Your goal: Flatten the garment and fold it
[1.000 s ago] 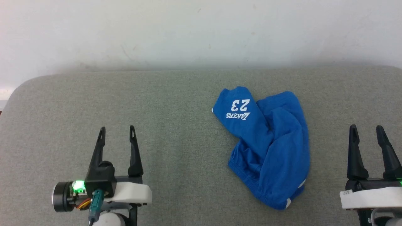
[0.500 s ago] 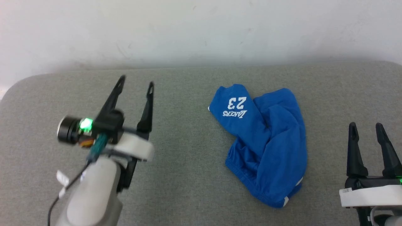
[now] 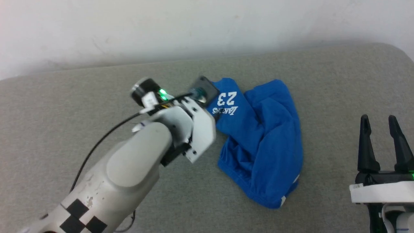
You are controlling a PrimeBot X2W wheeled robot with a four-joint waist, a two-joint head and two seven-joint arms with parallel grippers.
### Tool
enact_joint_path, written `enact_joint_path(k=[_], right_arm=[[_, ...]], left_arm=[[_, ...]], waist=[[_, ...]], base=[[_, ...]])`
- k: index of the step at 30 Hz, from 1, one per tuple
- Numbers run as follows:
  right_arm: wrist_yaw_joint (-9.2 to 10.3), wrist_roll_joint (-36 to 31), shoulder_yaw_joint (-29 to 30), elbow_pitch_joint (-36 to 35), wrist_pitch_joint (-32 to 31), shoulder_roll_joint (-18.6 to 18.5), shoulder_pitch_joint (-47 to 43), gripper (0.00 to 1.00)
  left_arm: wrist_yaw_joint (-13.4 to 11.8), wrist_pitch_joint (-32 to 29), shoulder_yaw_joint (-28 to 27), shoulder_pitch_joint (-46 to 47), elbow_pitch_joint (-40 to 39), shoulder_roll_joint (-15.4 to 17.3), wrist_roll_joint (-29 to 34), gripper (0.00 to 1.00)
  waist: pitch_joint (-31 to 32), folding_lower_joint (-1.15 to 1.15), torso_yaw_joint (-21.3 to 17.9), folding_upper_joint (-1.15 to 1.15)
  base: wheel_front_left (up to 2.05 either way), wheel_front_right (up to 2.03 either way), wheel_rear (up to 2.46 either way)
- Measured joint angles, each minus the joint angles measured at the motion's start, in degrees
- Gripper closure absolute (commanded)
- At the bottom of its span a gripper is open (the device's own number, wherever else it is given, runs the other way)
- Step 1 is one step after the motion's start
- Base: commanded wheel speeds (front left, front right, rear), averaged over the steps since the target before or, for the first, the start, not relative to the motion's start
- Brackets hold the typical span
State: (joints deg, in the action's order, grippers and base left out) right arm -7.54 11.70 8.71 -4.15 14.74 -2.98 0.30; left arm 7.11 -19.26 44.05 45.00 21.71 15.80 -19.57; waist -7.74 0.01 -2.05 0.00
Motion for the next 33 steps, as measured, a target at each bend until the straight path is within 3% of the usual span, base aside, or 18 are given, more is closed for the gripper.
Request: enact_joint_path(k=[5,9,13,17,20,21,22,23,28,33], right_arm=[[0.0,0.7,-0.2,0.0,0.0,0.0,1.7,0.0],[0.0,1.5,-0.6,0.0,0.0,0.0,3.3,0.0],[0.0,2.3,-1.1,0.2,0.0,0.0,4.7,0.0],[0.0,2.9,-1.2,0.5,0.0,0.0,5.9,0.0],[0.0,3.0,-0.9,0.7,0.0,0.0,6.2,0.0],[0.0,3.0,-0.6,0.7,0.0,0.0,6.2,0.0],[0.0,3.0,-0.4,0.9,0.0,0.0,6.2,0.0],[0.0,3.0,-0.2,1.0,0.0,0.0,6.2,0.0],[0.0,2.9,0.2,1.1,0.0,0.0,6.1,0.0],[0.0,2.4,0.3,1.0,0.0,0.0,5.2,0.0]], left_arm=[[0.1,-11.7,17.5,6.4,-1.3,4.6,-12.6,0.0],[0.2,-16.6,26.8,11.5,-1.7,6.4,-19.4,0.0],[0.2,-19.5,28.8,12.9,-1.1,6.3,-20.8,0.0],[0.2,-26.0,28.8,9.8,-3.1,5.9,-17.7,0.0],[0.2,-27.8,28.1,9.3,-5.4,6.3,-16.9,0.0],[0.2,-28.2,28.0,9.3,-6.1,6.5,-16.8,0.19],[0.2,-28.7,27.9,9.3,-7.0,6.8,-16.6,0.78],[0.2,-28.7,27.9,9.4,-8.0,7.1,-16.7,1.0],[0.2,-23.3,28.9,9.5,-10.9,9.4,-19.6,1.0],[0.2,-16.6,29.1,10.9,-8.9,17.7,-24.0,1.0]], waist=[[-1.9,0.0,-2.1,0.0],[-3.8,0.0,-3.8,0.0],[-5.8,0.0,-5.8,0.0],[-7.8,0.0,-7.7,0.0],[-9.1,-0.01,-8.8,0.0],[-9.4,-0.01,-9.0,0.0],[-9.7,0.0,-9.1,0.0],[-9.8,0.0,-9.0,0.0],[-9.6,0.0,-7.6,0.0],[-8.1,0.0,-5.1,0.0]], base=[[0.0,0.0,0.0],[0.0,0.0,0.0],[0.0,0.0,0.0],[0.0,0.0,0.0],[0.0,0.0,0.0],[0.0,0.0,0.0],[0.0,0.0,0.0],[0.0,0.0,0.0],[0.0,0.0,0.0],[0.0,0.0,0.0]])
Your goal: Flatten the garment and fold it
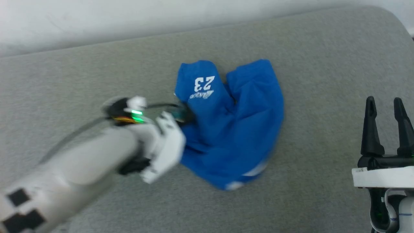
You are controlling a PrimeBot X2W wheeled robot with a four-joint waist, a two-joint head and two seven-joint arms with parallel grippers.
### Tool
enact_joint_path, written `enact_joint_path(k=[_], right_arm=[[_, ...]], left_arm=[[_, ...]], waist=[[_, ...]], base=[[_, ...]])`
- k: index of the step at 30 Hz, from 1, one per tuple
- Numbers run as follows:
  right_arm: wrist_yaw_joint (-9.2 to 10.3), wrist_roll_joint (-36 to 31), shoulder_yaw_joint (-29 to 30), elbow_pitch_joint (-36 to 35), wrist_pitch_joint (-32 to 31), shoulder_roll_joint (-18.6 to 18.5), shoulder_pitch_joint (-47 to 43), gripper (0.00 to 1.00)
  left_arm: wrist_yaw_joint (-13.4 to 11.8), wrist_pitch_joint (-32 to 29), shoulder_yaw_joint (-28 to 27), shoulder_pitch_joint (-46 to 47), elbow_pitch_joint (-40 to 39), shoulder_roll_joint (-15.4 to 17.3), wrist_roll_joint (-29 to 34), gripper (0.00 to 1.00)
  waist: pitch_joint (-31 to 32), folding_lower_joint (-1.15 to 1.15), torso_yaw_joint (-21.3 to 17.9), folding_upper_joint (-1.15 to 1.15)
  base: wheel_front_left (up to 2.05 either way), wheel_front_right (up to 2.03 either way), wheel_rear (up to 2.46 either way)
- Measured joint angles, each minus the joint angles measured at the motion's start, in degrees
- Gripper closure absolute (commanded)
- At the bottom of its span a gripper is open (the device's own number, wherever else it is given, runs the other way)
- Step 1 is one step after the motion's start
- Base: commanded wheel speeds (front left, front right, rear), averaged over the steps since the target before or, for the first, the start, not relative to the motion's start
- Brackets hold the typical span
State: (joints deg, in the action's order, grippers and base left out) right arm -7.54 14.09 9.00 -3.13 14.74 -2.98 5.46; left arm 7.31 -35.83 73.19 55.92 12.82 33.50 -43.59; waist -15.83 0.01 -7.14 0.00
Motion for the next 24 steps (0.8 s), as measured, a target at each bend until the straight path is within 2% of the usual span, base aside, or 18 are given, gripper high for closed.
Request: enact_joint_path(k=[3,6,9,11,12,13,14,17,22,24], right_arm=[[0.0,-0.1,0.0,0.0,0.0,0.0,-0.3,0.0],[0.0,-0.5,-0.1,-0.1,0.0,0.0,-0.8,0.0],[0.0,-0.7,-0.3,0.0,0.0,0.0,-1.1,0.0],[0.0,-1.2,-0.7,0.1,0.0,0.0,-1.1,0.0],[0.0,-1.6,-0.8,0.1,0.0,0.0,-1.1,0.0],[0.0,-2.0,-0.9,0.1,0.0,0.0,-1.1,0.0],[0.0,-2.6,-1.0,0.1,0.0,0.0,-1.1,0.0],[0.0,-5.3,-1.1,-0.1,0.0,0.0,-0.7,0.0],[0.0,-11.6,-2.2,-1.1,0.0,-0.4,3.5,0.0],[-0.01,-12.3,-4.3,-0.5,0.0,-2.5,6.0,0.0]], left_arm=[[0.0,1.7,-1.0,0.7,3.2,5.4,-0.9,1.0],[-0.3,2.5,-2.2,0.6,7.1,8.9,-2.2,1.0],[-1.2,2.6,-2.6,0.5,10.9,10.4,-2.4,1.0],[-2.5,3.7,-3.1,0.0,13.4,10.1,-3.3,1.0],[-3.4,4.9,-3.3,-0.5,14.4,9.7,-3.3,0.96],[-3.8,6.4,-3.4,-1.0,15.2,9.2,-3.2,0.15],[-4.1,8.2,-3.6,-1.4,16.1,8.5,-2.9,0.0],[-5.3,15.5,-5.1,-2.2,17.2,6.4,-2.7,0.0],[-12.6,32.3,-11.0,-3.7,14.9,3.7,-2.0,0.0],[-16.6,39.1,-13.6,-5.3,13.4,3.1,-1.8,0.0]], waist=[[1.1,-0.01,1.6,0.0],[2.1,-0.01,3.0,0.0],[2.9,-0.01,4.0,0.0],[3.4,-0.01,4.5,0.0],[3.7,-0.01,4.8,0.0],[3.9,-0.01,5.0,0.0],[4.2,-0.01,5.3,0.0],[5.3,-0.01,6.2,0.0],[7.1,-0.01,8.4,0.0],[7.8,-0.01,9.5,0.0]], base=[[0.0,0.0,0.0],[0.0,0.0,0.0],[0.0,0.0,0.0],[0.0,0.0,0.0],[0.0,0.0,0.0],[0.0,0.0,0.0],[0.0,0.0,0.0],[0.0,0.0,0.0],[0.0,0.0,0.0],[0.0,0.0,0.0]])
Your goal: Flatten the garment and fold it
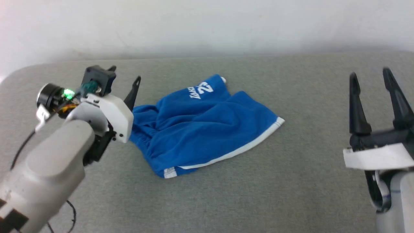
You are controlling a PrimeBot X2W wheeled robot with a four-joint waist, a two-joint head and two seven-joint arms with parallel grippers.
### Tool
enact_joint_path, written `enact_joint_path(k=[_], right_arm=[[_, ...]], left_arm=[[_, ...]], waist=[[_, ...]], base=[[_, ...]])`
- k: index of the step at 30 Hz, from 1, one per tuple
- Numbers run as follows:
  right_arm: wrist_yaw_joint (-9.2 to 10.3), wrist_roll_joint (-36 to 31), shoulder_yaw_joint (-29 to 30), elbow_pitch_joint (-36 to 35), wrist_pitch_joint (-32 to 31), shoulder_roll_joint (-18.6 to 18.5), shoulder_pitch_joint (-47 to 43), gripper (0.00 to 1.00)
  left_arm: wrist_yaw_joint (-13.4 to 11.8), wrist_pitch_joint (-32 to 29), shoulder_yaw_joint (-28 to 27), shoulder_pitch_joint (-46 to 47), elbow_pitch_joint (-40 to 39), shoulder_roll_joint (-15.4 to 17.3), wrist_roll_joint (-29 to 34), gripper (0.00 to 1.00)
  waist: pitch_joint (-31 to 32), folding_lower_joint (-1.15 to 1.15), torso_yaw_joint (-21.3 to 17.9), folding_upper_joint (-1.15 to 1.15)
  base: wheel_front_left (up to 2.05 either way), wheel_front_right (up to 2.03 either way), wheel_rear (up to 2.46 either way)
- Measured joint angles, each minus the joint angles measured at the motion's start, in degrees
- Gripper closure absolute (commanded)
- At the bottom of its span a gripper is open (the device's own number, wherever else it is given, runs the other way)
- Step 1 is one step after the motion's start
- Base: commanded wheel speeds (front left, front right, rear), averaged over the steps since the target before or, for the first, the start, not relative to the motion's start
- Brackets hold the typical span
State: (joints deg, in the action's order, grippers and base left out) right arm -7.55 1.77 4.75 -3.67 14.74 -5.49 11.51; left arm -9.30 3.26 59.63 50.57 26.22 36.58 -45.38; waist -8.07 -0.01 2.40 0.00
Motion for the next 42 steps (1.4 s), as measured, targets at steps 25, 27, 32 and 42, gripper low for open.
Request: enact_joint_path(k=[25,27,32,42], right_arm=[[0.0,46.1,-55.7,28.9,-46.9,-35.9,35.1,0.0],[0.0,48.0,-57.0,31.3,-47.5,-35.5,36.1,0.0],[0.02,50.3,-62.2,34.3,-47.8,-34.4,36.4,0.0],[-0.05,53.0,-63.8,33.3,-29.6,-36.6,38.0,1.0]], left_arm=[[-18.9,11.5,-36.6,-36.1,-27.7,-21.0,28.1,0.0],[-17.0,11.5,-37.8,-36.4,-27.6,-23.1,29.5,0.0],[-12.8,11.5,-41.3,-36.7,-26.7,-26.8,32.6,0.0],[-7.3,11.5,-46.9,-39.1,-24.4,-29.4,36.9,0.0]], waist=[[-3.3,0.01,12.6,0.0],[-4.4,0.01,13.5,0.0],[-6.8,0.01,15.5,0.0],[-6.5,0.01,14.0,0.0]], base=[[0.0,0.0,0.0],[0.0,0.0,0.0],[0.0,0.0,0.0],[0.0,0.0,0.0]])
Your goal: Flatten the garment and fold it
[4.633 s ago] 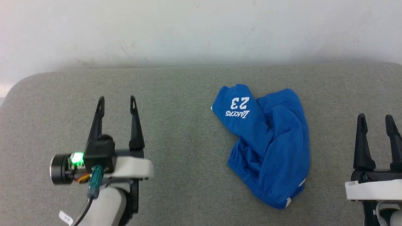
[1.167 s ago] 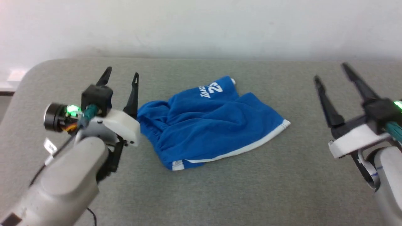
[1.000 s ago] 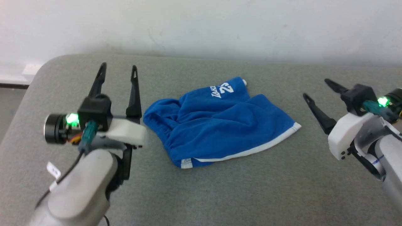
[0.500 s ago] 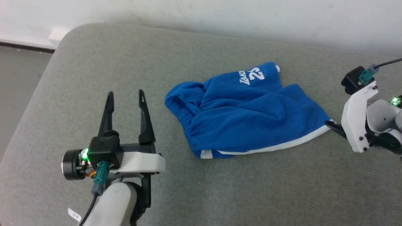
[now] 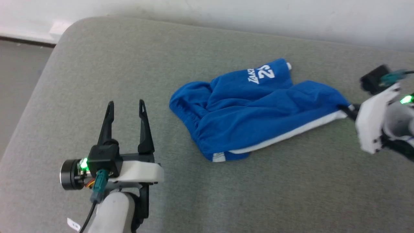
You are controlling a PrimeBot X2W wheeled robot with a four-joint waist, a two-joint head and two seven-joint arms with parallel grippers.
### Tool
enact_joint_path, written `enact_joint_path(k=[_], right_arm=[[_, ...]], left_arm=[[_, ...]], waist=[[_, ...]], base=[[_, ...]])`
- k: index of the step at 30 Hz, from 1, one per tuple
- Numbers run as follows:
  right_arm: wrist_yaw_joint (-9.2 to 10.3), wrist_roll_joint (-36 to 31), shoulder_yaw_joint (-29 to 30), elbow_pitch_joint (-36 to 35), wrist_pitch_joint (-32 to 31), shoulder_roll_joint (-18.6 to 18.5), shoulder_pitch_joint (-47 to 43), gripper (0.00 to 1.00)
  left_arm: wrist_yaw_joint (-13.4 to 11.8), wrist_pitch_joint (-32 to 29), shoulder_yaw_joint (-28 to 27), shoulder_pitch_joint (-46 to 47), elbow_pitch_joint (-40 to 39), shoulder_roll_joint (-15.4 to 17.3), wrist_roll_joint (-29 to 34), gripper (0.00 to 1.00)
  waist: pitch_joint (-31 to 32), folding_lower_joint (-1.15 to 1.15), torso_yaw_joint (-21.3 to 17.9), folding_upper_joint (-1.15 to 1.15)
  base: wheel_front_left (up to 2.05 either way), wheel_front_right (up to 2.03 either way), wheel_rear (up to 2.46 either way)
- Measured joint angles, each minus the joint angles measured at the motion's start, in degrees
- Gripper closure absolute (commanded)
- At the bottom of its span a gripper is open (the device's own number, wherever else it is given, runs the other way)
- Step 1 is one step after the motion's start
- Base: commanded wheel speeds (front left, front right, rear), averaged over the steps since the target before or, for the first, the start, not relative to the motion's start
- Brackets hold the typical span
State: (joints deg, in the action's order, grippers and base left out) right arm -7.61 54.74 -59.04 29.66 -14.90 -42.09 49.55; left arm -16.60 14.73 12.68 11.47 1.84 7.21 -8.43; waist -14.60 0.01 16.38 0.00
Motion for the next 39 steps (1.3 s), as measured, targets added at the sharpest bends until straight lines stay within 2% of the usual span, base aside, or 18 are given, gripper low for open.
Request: enact_joint_path(k=[4,8,12,17,18,19,23,26,29,31,33,35,39], right_arm=[[0.0,3.1,2.8,-2.7,5.5,-5.7,-1.8,1.0],[0.0,5.5,3.7,-2.9,6.4,-10.8,-7.4,1.0],[0.0,9.0,4.1,0.0,6.8,-11.2,-14.5,1.0],[-0.01,9.1,4.5,5.9,9.3,-9.1,-18.2,1.0],[0.0,8.8,4.7,6.7,10.2,-8.4,-18.2,0.75],[0.0,8.2,5.1,7.6,11.7,-7.6,-18.2,0.0],[0.0,4.0,7.4,9.9,20.5,-5.5,-18.0,0.0],[0.0,0.7,10.9,11.0,26.7,-4.7,-17.5,0.0],[0.0,-3.8,16.0,11.2,29.2,-3.3,-16.7,0.0],[0.0,-7.0,20.0,10.3,29.6,-1.8,-16.8,0.0],[0.0,-11.1,25.3,7.7,29.6,0.0,-17.4,0.0],[0.0,-15.7,31.0,4.4,29.6,2.2,-19.1,0.0],[0.0,-23.6,39.4,-1.2,29.6,6.7,-25.1,0.0]], left_arm=[[1.7,0.0,-1.1,-1.1,0.6,-0.4,1.3,0.0],[3.1,0.0,-1.4,-1.1,0.9,-1.3,2.0,0.0],[4.4,0.0,-1.3,-1.1,1.6,-2.0,3.0,0.0],[6.1,0.0,-0.3,-1.0,3.3,-2.4,3.6,0.0],[6.5,0.0,0.1,-1.0,3.6,-2.6,3.7,0.0],[6.6,0.0,0.2,-1.0,4.0,-2.7,3.8,0.0],[8.1,0.0,-0.1,-0.9,4.3,-2.5,4.4,0.0],[10.2,0.0,-0.2,0.6,4.2,-1.0,5.0,0.0],[13.3,0.0,0.1,4.3,5.1,1.2,5.1,0.0],[16.5,-0.9,1.2,7.1,7.4,3.2,5.5,0.0],[20.1,-4.4,2.8,10.3,9.3,5.1,5.5,0.0],[22.5,-9.3,4.8,13.7,11.1,6.5,4.8,0.0],[23.7,-19.7,11.6,19.7,13.2,9.7,1.3,0.0]], waist=[[1.4,0.0,-2.4,0.0],[2.6,-0.01,-4.8,0.0],[3.3,-0.01,-6.7,0.0],[4.0,-0.01,-7.6,0.0],[4.2,-0.01,-7.7,0.0],[4.5,-0.01,-7.8,0.0],[6.0,-0.01,-8.2,0.0],[7.2,-0.01,-8.6,0.0],[8.2,-0.01,-9.3,0.0],[8.6,-0.01,-9.8,0.0],[8.9,-0.01,-10.4,0.0],[9.0,-0.01,-11.1,0.0],[8.7,-0.01,-12.4,0.0]], base=[[0.0,0.0,0.0],[0.0,0.0,0.0],[0.0,0.0,0.0],[0.0,0.0,0.0],[0.0,0.0,0.0],[0.0,0.0,0.0],[0.0,0.0,0.0],[0.0,0.0,0.0],[0.0,0.0,0.0],[0.0,0.0,0.0],[0.0,0.0,0.0],[0.0,0.0,0.0],[0.0,0.0,0.0]])
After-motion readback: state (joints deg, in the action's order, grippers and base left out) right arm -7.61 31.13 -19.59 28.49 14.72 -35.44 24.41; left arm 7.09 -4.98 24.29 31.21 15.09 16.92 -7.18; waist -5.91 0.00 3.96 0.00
